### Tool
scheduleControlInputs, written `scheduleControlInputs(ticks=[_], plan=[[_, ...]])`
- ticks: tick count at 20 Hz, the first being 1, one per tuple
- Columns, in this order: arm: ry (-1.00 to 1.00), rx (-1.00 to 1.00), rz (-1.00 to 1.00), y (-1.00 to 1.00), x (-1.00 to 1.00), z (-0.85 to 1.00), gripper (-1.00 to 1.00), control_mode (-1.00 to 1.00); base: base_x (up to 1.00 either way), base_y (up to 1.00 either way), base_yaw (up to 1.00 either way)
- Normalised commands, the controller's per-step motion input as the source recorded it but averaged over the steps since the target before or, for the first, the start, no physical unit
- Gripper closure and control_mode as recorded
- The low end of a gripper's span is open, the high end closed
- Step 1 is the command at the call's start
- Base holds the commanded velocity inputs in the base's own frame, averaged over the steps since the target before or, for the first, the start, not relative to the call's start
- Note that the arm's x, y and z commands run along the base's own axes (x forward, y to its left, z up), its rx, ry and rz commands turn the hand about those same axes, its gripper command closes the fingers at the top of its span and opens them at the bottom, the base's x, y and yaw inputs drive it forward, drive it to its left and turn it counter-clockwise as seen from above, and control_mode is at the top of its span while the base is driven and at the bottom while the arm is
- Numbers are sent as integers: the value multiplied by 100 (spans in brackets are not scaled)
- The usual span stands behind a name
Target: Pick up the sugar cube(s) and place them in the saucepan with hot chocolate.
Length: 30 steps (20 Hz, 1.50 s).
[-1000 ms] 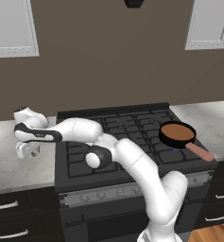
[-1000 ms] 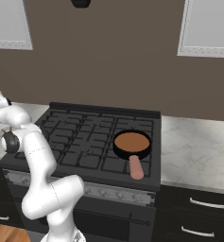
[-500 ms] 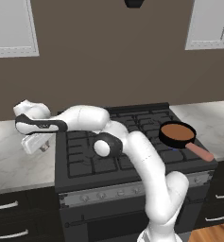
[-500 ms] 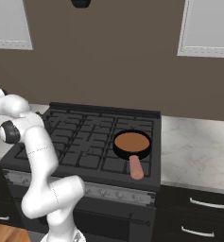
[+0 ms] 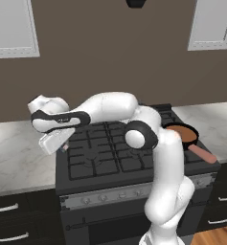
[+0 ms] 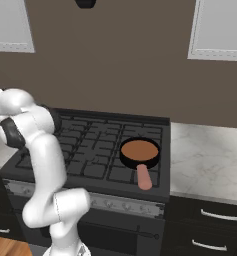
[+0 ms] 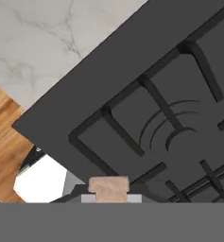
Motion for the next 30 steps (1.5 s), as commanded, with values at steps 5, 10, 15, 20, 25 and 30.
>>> scheduleControlInputs(ticks=[5,10,15,20,25,30], plan=[[-1,0,-2,-100,-63,62,100,-100,0,0,0],[-4,2,-7,-100,-34,70,100,-100,0,0,0],[-7,5,-16,-100,-12,52,100,-100,0,0,0],[-14,2,-10,-100,0,25,100,-100,0,0,0],[-13,5,-14,-100,0,15,100,-100,0,0,0],[0,17,-22,-100,1,29,100,-100,0,0,0]])
